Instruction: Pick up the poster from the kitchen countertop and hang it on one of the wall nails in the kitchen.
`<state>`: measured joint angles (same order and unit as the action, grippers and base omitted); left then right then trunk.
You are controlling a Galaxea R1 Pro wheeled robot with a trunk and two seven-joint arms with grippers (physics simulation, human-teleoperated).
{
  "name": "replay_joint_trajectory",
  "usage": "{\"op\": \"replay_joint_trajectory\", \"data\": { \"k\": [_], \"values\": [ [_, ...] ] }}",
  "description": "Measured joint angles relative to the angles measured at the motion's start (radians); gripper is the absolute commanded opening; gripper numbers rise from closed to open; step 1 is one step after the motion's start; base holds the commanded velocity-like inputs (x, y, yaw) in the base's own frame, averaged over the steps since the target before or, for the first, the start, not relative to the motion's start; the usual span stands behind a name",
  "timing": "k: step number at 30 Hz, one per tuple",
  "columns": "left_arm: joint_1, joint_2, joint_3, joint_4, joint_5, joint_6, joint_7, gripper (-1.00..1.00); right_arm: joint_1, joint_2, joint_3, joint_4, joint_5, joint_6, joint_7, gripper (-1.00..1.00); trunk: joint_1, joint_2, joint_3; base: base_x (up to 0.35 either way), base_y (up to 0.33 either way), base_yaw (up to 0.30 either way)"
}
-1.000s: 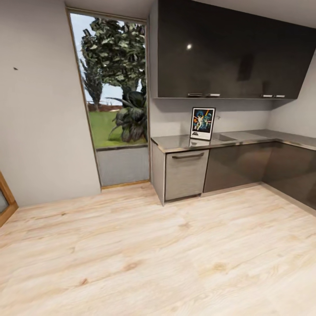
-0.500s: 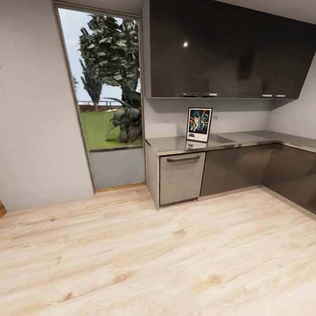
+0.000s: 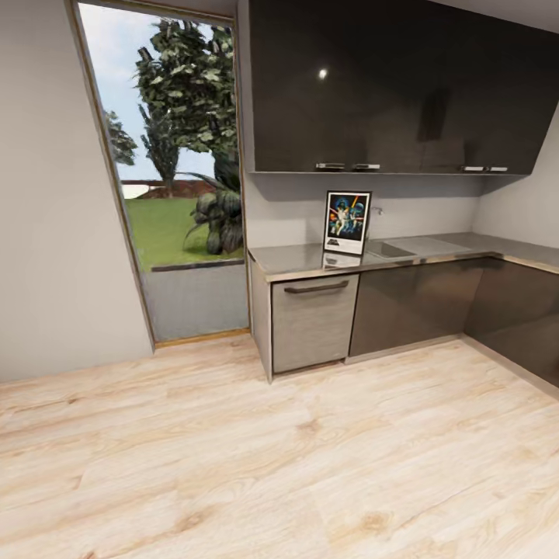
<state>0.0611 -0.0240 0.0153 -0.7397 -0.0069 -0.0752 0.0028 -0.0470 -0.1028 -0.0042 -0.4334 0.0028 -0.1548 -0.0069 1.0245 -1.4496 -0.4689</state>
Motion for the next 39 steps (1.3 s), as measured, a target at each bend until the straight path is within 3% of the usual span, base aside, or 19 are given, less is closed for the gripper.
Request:
{"op": "replay_joint_trajectory", "data": {
  "k": [39],
  "values": [
    [0.0, 0.0, 0.0, 0.0, 0.0, 0.001, 0.0, 1.0, 0.0, 0.001, -0.001, 0.055, 0.0, 0.0, 0.0, 1.0, 0.0, 0.0, 0.0, 0.244, -0.255, 0.0]
  ]
}}
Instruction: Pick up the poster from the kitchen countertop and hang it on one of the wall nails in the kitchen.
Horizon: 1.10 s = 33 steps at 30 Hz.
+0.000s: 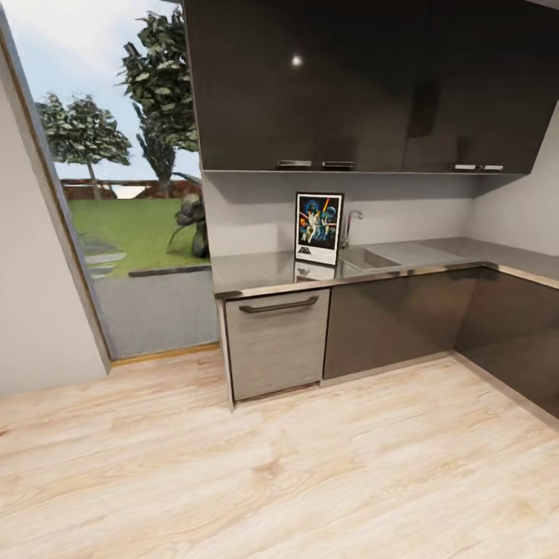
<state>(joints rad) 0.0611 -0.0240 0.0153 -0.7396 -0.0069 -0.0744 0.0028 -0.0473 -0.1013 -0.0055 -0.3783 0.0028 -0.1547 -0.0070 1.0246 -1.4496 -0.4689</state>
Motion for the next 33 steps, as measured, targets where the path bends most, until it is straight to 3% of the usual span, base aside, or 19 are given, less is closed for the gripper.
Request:
{"op": "replay_joint_trajectory", "data": {
  "k": [33],
  "values": [
    [0.0, 0.0, 0.0, 0.0, 0.0, 0.001, 0.0, 1.0, 0.0, 0.0, 0.0, -0.001, 0.0, 0.0, 0.0, 1.0, 0.0, 0.0, 0.0, 0.236, -0.262, 0.0]
  ]
}}
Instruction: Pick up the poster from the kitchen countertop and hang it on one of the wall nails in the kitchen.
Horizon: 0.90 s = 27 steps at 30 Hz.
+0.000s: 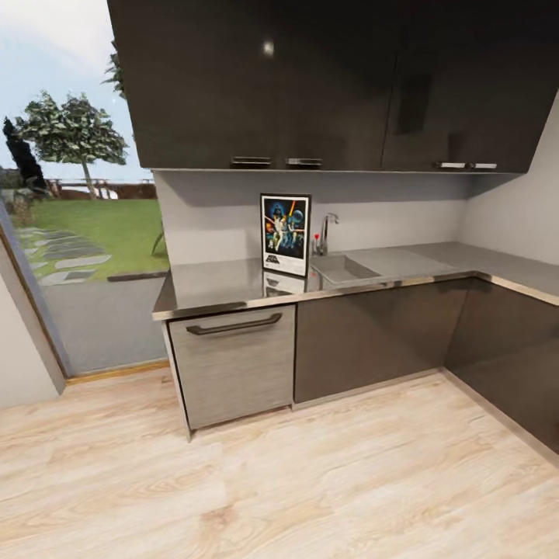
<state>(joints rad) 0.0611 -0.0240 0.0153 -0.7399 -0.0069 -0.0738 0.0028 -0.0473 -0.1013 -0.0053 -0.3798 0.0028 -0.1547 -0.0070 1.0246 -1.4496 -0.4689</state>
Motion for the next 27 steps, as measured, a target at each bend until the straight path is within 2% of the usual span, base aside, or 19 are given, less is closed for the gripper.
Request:
{"op": "replay_joint_trajectory", "data": {
  "k": [27],
  "values": [
    [0.0, 0.0, 0.0, 0.0, 0.0, 0.0, 0.0, 1.0, 0.0, 0.001, 0.0, 0.0, 0.0, 0.0, 0.0, 1.0, 0.0, 0.0, 0.0, 0.246, -0.249, 0.0]
  ]
}}
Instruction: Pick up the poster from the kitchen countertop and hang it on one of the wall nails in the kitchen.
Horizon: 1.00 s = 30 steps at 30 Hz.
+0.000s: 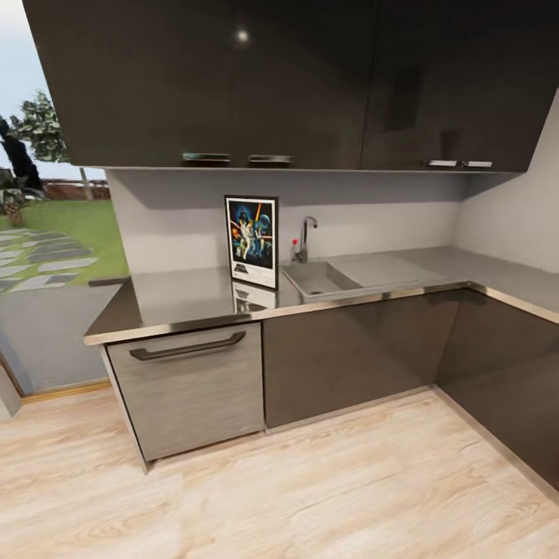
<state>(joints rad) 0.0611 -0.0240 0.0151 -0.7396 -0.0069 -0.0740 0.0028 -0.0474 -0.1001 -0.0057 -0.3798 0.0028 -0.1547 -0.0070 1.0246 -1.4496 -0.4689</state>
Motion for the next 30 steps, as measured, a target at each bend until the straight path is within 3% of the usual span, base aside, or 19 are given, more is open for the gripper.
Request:
{"op": "replay_joint_trajectory", "data": {
  "k": [30],
  "values": [
    [0.0, 0.0, -0.001, 0.0, 0.0, -0.001, 0.0, 1.0, 0.0, -0.001, 0.0, 0.0, 0.0, 0.0, 0.0, 1.0, 0.0, 0.0, 0.0, 0.153, -0.278, 0.021]
  ]
}}
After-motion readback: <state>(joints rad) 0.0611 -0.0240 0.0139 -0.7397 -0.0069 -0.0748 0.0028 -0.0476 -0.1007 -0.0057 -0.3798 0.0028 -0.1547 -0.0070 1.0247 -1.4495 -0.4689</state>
